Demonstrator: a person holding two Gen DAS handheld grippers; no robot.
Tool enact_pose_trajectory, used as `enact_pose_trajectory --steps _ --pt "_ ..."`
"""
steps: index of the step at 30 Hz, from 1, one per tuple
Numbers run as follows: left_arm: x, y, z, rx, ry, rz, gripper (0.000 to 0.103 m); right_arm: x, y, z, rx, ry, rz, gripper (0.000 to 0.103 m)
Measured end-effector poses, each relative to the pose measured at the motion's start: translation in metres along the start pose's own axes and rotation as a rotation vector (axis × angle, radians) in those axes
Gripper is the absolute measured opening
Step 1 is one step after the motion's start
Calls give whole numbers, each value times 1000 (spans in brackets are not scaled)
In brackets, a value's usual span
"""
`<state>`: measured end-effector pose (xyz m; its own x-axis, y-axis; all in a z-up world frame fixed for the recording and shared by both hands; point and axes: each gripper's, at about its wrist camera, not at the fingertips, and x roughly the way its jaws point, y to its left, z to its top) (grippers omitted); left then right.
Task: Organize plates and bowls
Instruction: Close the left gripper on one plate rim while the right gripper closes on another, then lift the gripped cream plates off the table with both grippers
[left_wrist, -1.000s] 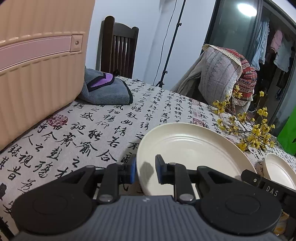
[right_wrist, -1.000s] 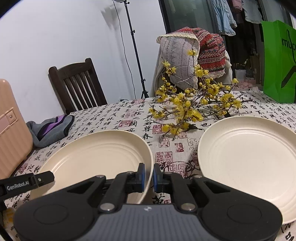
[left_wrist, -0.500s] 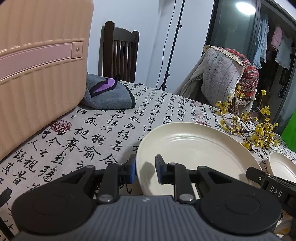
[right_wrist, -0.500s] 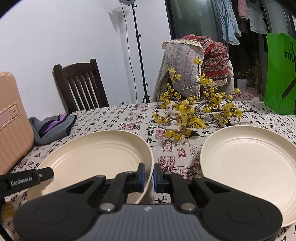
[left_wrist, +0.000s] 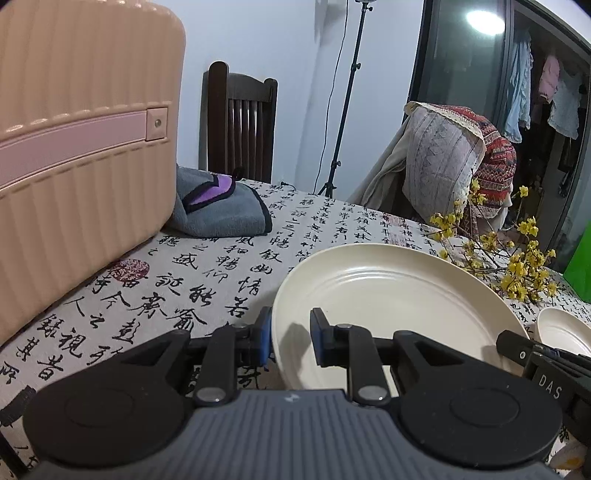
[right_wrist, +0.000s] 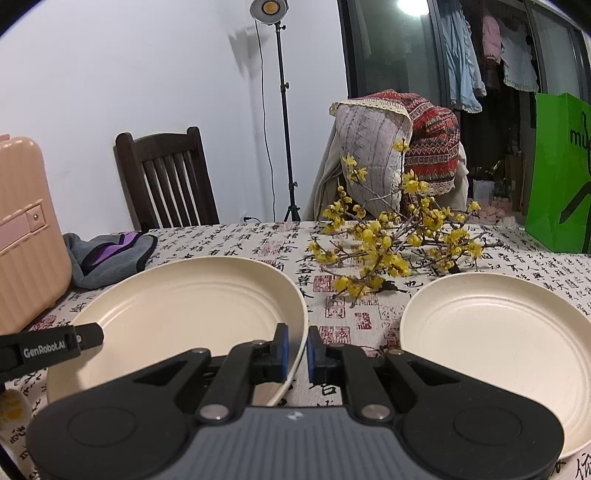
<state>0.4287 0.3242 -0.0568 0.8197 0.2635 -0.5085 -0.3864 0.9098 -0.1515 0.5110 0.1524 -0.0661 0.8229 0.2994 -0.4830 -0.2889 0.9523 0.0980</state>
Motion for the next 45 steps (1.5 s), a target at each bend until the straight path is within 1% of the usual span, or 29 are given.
enact_pose_trajectory --steps 11,20,26,30,34,45 --pt "-6 -1 2 -4 -28 4 22 -7 3 0 -14 -33 -6 10" --pt "-15 8 4 -45 -39 4 22 -16 10 -2 -29 -49 -10 10" --pt "-24 10 7 -59 -62 -3 22 -22 16 1 -24 -49 -16 10" --pt "-33 7 8 -53 -93 -18 22 -32 16 5 -24 -63 -28 10" --pt "-45 1 6 -27 -124 -9 22 -42 11 8 2 -66 -20 10" --pt "-62 -9 4 -1 -129 24 22 -67 9 13 -18 -88 -13 10"
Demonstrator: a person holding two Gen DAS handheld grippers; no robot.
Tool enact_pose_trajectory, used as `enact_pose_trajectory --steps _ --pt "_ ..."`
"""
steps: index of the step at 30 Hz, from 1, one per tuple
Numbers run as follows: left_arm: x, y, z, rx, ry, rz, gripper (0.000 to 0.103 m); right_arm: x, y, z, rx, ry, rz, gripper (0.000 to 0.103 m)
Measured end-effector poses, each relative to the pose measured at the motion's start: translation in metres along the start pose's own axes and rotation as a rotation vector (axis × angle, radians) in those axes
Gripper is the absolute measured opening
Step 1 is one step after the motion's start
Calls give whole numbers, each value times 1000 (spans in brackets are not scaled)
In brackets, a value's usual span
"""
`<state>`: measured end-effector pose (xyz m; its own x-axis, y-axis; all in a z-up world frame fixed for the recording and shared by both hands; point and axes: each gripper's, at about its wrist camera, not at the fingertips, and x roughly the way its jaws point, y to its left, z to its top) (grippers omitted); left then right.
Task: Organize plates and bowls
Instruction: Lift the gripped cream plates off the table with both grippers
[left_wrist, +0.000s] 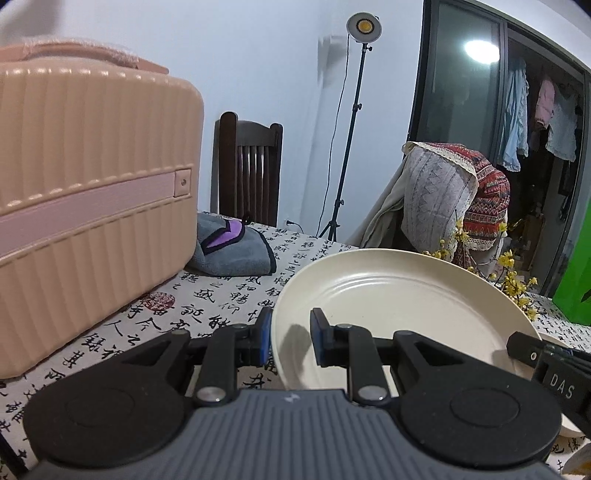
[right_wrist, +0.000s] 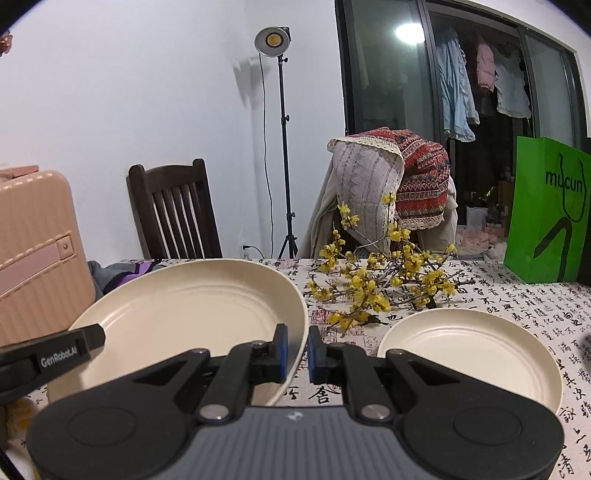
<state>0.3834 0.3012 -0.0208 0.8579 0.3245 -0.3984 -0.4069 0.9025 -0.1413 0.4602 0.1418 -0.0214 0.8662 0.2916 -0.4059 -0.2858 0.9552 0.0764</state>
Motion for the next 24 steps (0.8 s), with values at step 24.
enact_pose_trajectory --steps 24 --pt "-59 3 -2 -1 -27 55 22 -43 -1 -1 -22 -28 48 10"
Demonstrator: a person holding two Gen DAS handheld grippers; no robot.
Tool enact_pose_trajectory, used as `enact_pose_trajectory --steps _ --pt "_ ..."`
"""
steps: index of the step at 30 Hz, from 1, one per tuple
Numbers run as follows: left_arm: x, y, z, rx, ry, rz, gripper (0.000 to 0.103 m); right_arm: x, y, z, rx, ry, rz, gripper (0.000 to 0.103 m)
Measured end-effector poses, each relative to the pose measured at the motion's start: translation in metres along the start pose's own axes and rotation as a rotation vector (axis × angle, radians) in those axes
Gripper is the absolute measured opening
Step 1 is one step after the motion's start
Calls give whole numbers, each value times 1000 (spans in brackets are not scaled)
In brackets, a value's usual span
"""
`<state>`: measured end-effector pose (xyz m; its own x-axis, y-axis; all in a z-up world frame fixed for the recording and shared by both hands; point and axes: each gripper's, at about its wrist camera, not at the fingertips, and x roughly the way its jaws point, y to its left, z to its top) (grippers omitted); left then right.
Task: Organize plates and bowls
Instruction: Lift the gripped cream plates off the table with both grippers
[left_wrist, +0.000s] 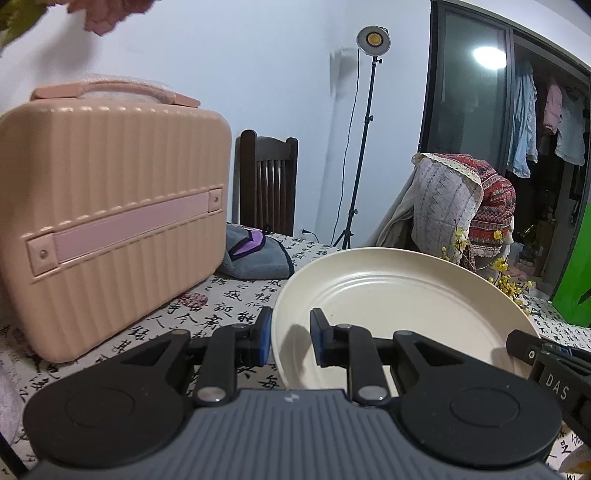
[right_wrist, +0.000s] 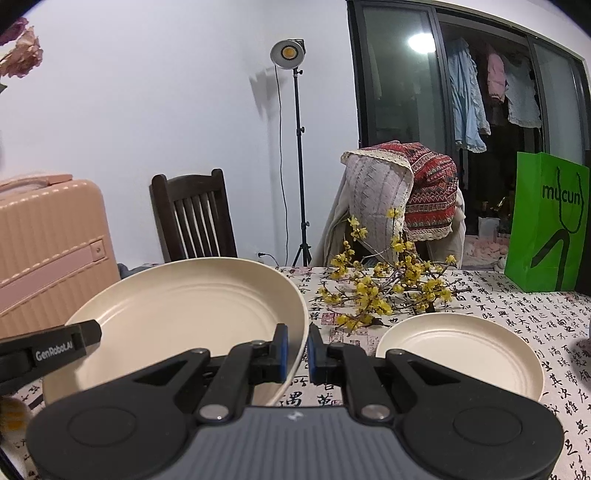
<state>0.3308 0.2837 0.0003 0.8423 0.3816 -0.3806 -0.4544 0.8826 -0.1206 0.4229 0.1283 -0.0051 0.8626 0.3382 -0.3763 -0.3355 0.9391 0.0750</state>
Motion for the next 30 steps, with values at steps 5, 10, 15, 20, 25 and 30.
enact_pose_trajectory --steps 5,10,15,20,25,30 --pt "-12 3 -1 -5 -3 12 22 -10 2 -1 -9 -3 9 10" --pt "-24 5 -3 -14 -1 16 22 -21 2 -5 -6 -4 22 10" --pt "-35 6 -4 -15 -12 28 22 -28 1 -9 4 -2 40 10" --pt "-42 8 -7 -21 -16 42 22 -36 3 -10 -10 -12 52 10" --pt "-51 11 -8 -29 -25 52 22 -43 6 -10 -26 -18 65 10" --pt "-63 10 -8 -29 -38 58 22 -51 6 -11 -30 -23 75 11"
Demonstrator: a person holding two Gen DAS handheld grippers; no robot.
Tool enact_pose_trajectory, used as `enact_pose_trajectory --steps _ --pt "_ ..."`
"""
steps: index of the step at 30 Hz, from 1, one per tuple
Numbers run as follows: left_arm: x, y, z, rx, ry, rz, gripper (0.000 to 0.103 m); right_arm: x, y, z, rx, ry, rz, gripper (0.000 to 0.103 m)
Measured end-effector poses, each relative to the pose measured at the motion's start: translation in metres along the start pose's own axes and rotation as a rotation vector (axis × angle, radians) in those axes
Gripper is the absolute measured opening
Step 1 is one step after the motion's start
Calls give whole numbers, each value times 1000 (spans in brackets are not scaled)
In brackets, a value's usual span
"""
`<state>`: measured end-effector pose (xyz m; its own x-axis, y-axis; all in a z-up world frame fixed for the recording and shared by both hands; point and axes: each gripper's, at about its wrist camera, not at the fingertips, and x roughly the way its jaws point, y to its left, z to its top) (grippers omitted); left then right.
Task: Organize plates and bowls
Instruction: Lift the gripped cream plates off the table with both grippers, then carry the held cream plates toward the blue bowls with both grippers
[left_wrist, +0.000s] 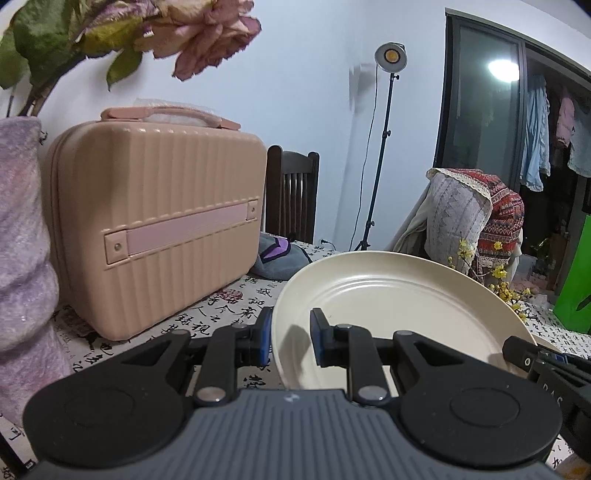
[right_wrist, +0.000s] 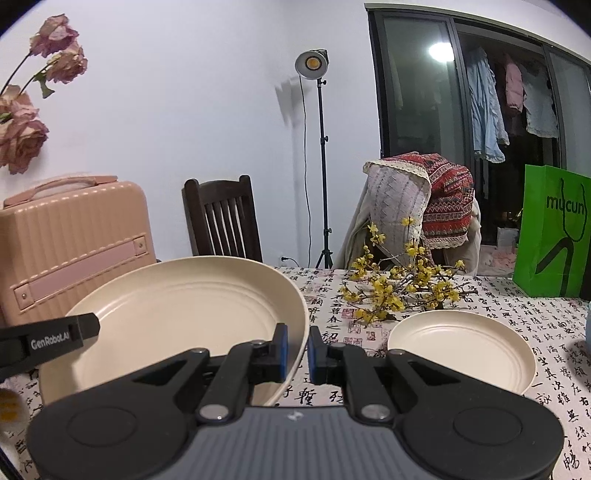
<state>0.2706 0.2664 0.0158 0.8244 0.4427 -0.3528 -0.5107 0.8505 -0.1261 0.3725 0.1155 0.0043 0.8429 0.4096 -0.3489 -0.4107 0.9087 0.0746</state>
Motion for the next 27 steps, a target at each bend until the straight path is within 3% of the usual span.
enact_pose_trajectory --steps 27 --pt "-71 -29 -11 17 -53 -9 22 -69 -31 -1 12 -57 7 11"
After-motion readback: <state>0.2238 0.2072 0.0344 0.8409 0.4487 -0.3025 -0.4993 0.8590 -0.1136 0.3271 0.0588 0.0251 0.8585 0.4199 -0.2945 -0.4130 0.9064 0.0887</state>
